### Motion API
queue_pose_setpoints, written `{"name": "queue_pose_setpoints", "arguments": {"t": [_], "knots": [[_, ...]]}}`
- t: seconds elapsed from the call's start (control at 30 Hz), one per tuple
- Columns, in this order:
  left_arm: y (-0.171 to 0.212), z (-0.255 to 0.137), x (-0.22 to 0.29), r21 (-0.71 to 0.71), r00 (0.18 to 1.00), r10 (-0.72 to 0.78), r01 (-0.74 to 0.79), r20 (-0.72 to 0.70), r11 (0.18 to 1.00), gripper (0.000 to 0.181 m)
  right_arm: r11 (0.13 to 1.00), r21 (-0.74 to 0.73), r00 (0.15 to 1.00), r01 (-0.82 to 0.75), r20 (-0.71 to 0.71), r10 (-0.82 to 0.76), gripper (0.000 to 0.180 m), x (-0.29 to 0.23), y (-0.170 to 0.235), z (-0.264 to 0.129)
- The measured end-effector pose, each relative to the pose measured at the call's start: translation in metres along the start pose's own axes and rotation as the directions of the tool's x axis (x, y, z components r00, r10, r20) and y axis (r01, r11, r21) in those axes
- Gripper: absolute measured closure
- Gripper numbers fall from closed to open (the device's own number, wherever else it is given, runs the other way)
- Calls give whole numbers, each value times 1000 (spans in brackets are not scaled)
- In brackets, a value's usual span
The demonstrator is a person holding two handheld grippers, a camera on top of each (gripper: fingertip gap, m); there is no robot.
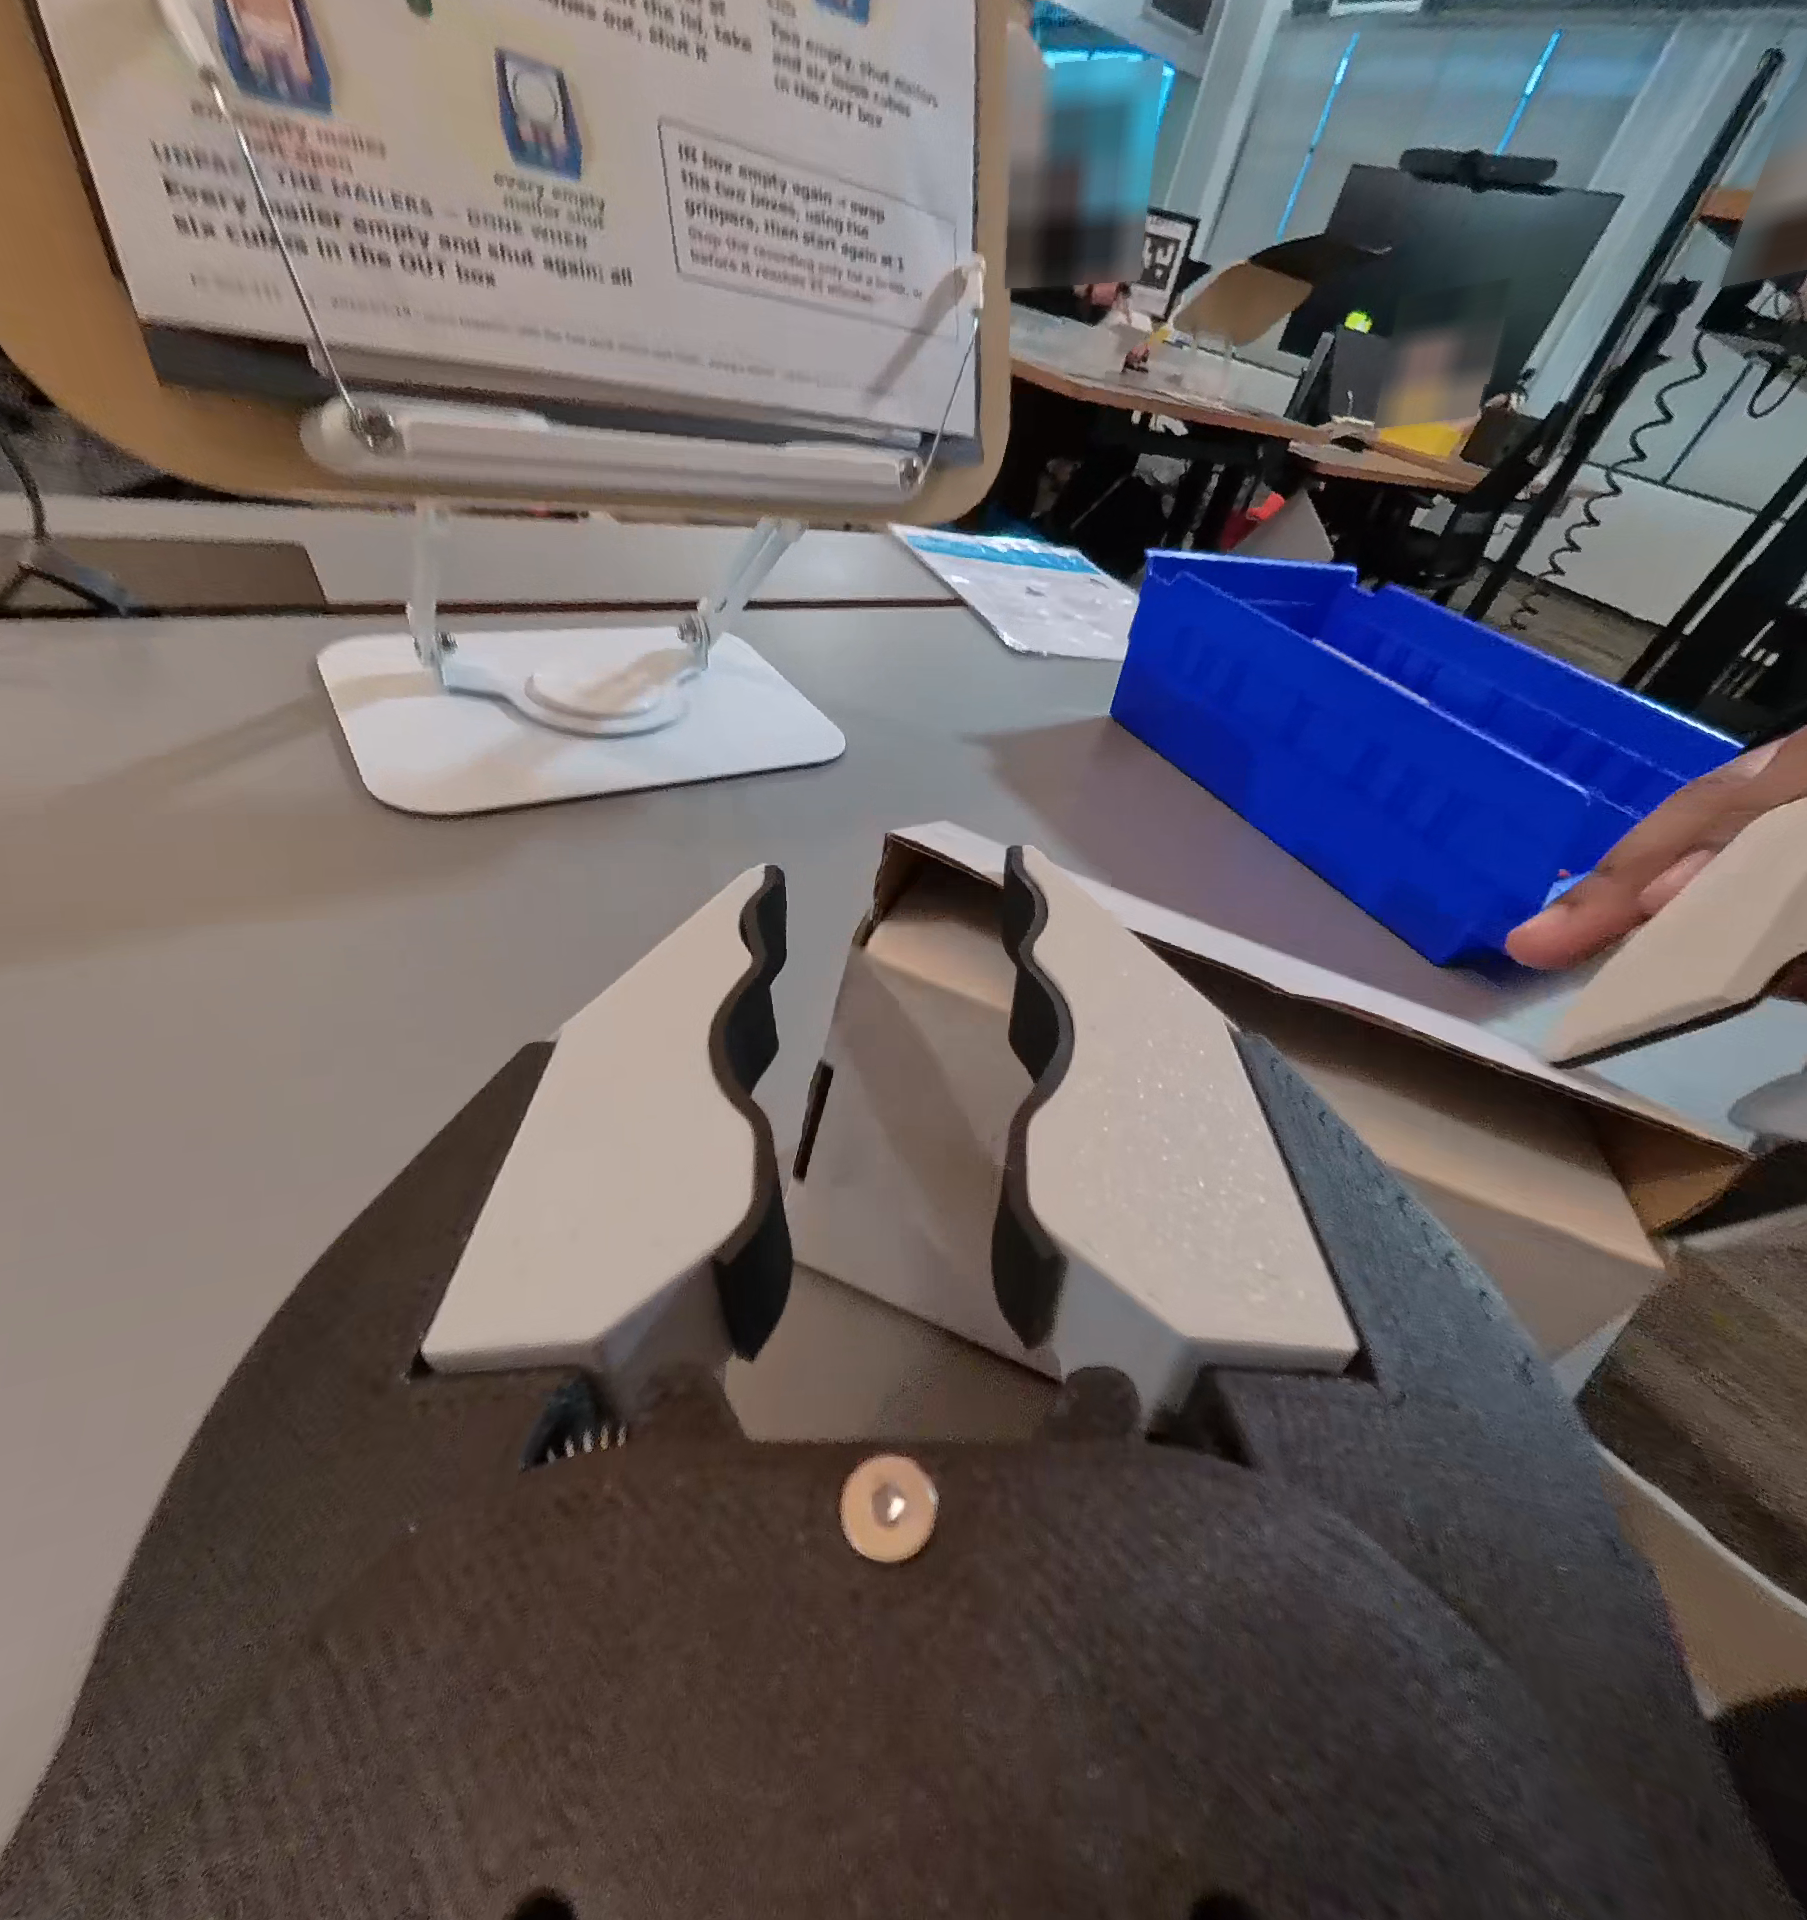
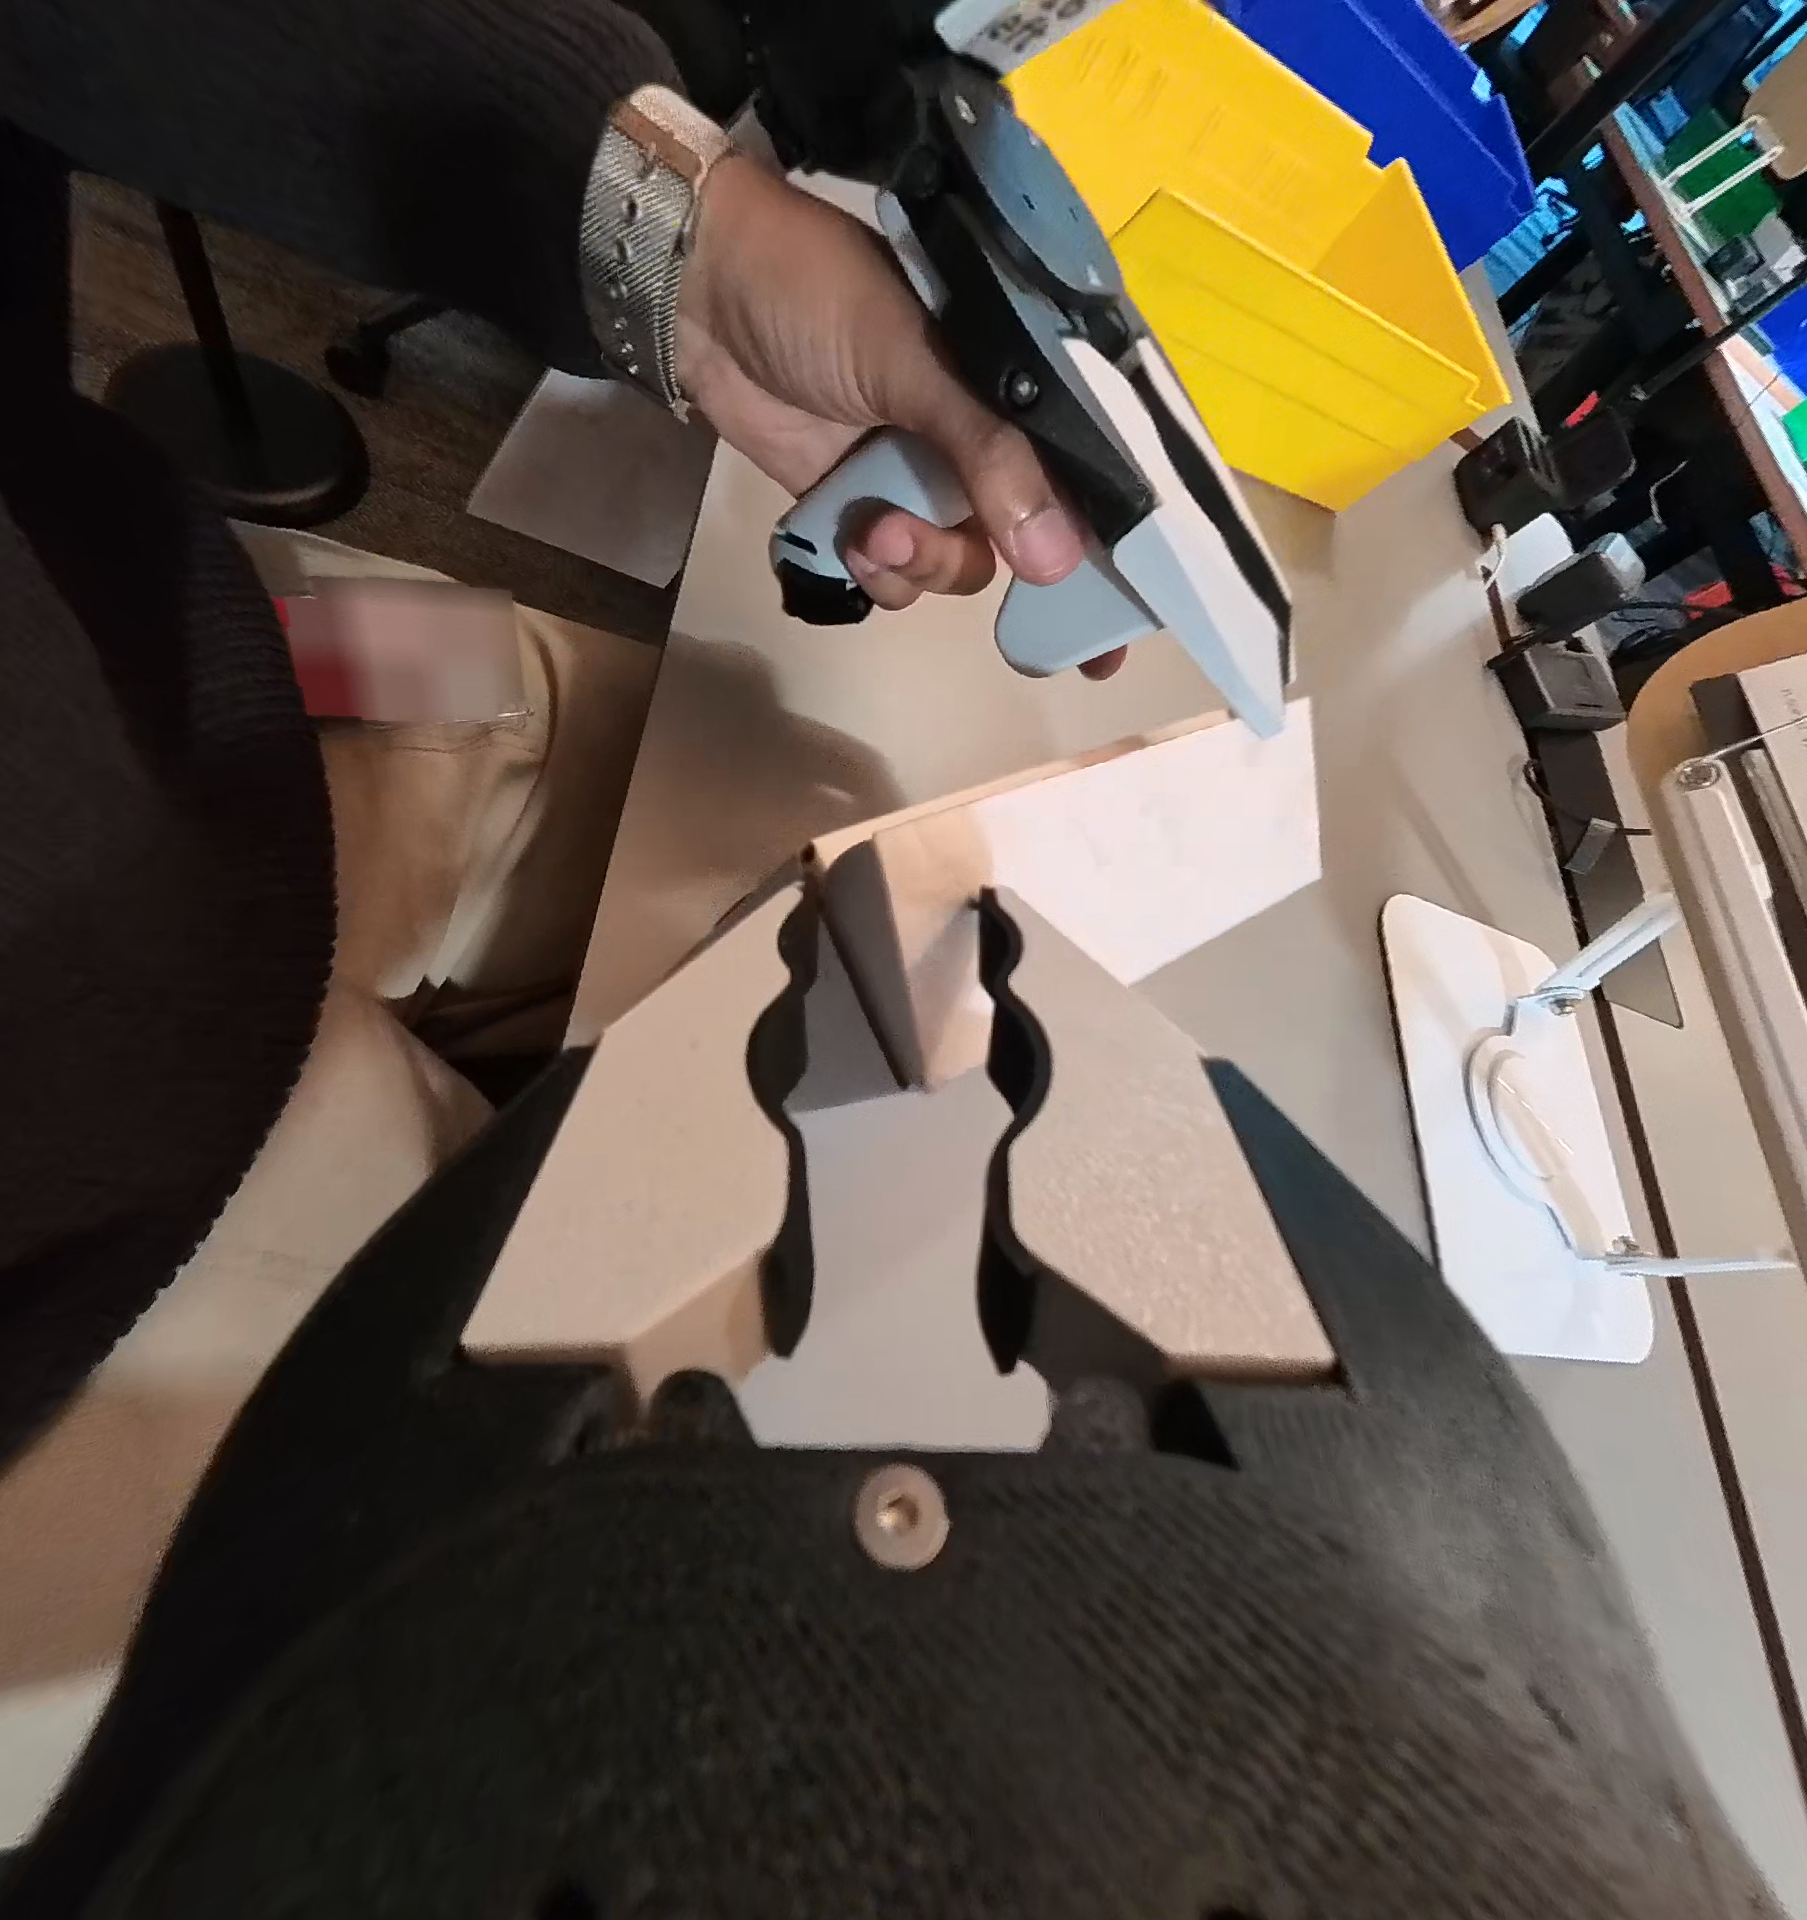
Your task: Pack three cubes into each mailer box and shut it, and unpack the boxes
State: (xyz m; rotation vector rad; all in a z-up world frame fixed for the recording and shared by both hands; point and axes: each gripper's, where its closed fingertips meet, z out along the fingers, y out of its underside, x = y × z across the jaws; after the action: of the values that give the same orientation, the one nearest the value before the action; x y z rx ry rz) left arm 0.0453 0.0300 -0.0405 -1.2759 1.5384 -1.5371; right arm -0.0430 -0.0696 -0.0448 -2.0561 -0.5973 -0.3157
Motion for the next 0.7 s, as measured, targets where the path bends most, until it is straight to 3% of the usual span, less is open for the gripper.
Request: {"name": "queue_pose_setpoints", "arguments": {"t": [0.07, 0.17, 0.33, 0.53, 0.7], "knots": [[3, -1, -3, 8, 999, -37, 38, -6, 999, 136, 1000, -7, 999, -7, 51, 8, 147, -7, 1, -4], [7, -3, -8, 1, 999, -45, 45, -1, 999, 138, 993, 92, 996, -69, 62, 63, 158, -4, -15, -14], [8, -2, -6, 11, 999, -44, 44, -1, 999, 141, 946, 252, 961, -204, -135, 243, 180, 42, -32, -21], [11, -3, -7, 11, 997, -70, 70, -19, 997, 142, 847, 310, 883, -433, -45, 467, 180, 33, -26, -1], [12, -3, -7, 10, 996, -83, 84, -36, 996, 142, 768, 331, 825, -549, 62, 562, 180, 20, -17, 4]]}}
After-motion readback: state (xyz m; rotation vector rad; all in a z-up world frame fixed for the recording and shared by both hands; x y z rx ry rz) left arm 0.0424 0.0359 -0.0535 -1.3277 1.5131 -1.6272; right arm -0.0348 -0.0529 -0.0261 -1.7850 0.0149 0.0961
